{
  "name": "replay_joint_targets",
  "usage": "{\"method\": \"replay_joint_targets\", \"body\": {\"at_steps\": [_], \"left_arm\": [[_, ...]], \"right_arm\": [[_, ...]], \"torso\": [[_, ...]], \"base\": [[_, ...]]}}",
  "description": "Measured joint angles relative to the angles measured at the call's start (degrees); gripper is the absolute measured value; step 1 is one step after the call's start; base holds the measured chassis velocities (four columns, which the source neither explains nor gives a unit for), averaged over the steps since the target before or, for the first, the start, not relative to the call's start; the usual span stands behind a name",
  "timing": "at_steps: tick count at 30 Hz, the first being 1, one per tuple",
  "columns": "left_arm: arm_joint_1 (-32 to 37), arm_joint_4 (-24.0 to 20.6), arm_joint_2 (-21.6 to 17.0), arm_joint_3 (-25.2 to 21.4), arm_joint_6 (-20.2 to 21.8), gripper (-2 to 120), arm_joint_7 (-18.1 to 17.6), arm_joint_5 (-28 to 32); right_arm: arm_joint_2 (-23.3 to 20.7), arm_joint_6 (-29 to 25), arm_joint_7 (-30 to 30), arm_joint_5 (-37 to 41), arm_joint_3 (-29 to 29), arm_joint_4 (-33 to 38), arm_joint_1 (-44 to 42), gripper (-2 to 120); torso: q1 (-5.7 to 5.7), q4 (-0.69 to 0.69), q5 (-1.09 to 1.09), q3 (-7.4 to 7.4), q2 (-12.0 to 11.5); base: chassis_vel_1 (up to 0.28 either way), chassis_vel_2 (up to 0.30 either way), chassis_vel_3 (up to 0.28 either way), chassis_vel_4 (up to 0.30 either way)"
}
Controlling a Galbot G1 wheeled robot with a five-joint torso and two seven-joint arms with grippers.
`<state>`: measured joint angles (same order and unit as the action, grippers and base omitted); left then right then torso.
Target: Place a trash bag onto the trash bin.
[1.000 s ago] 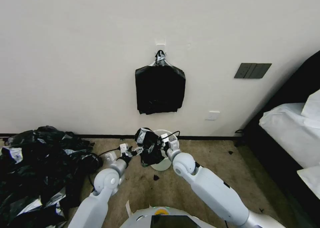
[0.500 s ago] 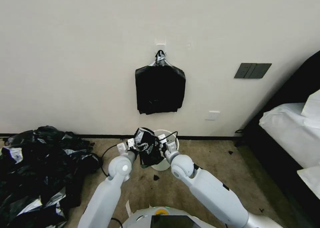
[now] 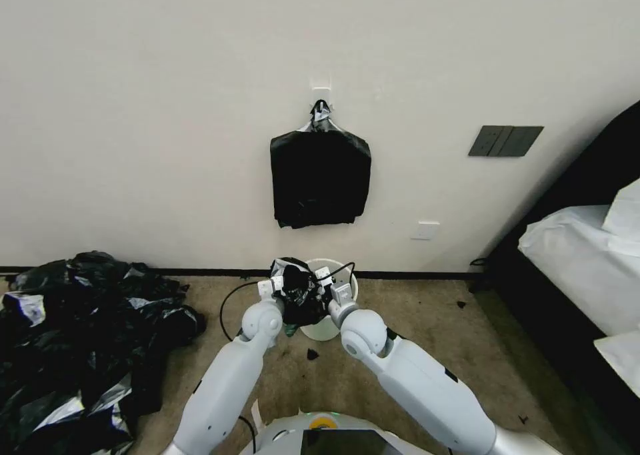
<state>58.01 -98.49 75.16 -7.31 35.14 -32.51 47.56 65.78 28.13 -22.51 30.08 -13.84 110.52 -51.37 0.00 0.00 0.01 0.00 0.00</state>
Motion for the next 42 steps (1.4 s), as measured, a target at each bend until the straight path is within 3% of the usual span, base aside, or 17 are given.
{"method": "replay_joint_targets", "body": {"at_steps": [8,9,11,14,16,19,22,32,42], "left_arm": [[-1.89,1.82,0.12,0.78,0.92,58,0.28,-0.22],[-2.62,2.62,0.23,1.04,1.43,50,0.35,-0.37],[-2.74,2.78,0.26,1.08,1.55,48,0.36,-0.4],[-2.88,3.0,0.27,1.13,2.93,31,0.46,-0.55],[-2.87,3.0,0.23,1.12,3.08,29,0.48,-0.56],[-2.55,2.99,-0.06,0.93,3.83,13,0.85,-0.58],[-2.3,2.98,-0.22,0.73,4.19,5,1.53,-0.57],[-1.55,2.67,-1.24,-0.85,5.36,4,5.43,-0.28],[3.04,-2.67,-7.12,-6.48,7.46,1,15.53,0.02]], "right_arm": [[0.16,-0.75,0.02,-0.01,0.17,0.39,0.01,0],[0.27,-0.88,0.02,0.03,0.3,0.54,0.14,0],[0.31,-0.91,0.01,0.05,0.38,0.57,0.17,0],[0.6,-1.23,-1.38,0.03,1.23,0.3,0.34,0],[0.62,-1.24,-1.57,0.03,1.3,0.23,0.36,0],[0.64,-1.37,-3.02,0.02,2.24,-0.68,0.51,0],[0.66,-1.48,-3.45,-0.01,2.67,-0.98,0.53,0],[0.18,-2.75,-4.15,-0.6,2.64,-1.18,-0.34,0],[0.19,-3.61,-5.67,-6.07,2.47,-2.31,-1.15,0]], "torso": [[0.0,0.01,0.01,0.0,0.0],[0.0,0.01,0.01,0.0,0.01],[0.0,0.01,0.01,-0.01,0.01],[0.0,0.01,0.0,-0.01,0.01],[-0.01,0.01,0.0,-0.01,0.01],[-0.01,0.0,0.0,-0.01,0.01],[-0.01,0.0,0.01,-0.02,0.01],[-0.01,-0.01,-0.03,0.0,0.01],[0.0,-0.02,-0.02,0.02,0.0]], "base": [[0.0,0.0,0.0,0.0],[0.0,0.0,0.0,0.0],[0.0,0.0,0.0,0.0],[0.0,0.0,0.0,0.0],[0.0,0.0,0.0,0.0],[0.0,0.0,0.0,0.0],[0.0,0.0,0.0,0.0],[0.0,0.0,0.0,0.0],[0.0,0.0,0.0,0.0]]}}
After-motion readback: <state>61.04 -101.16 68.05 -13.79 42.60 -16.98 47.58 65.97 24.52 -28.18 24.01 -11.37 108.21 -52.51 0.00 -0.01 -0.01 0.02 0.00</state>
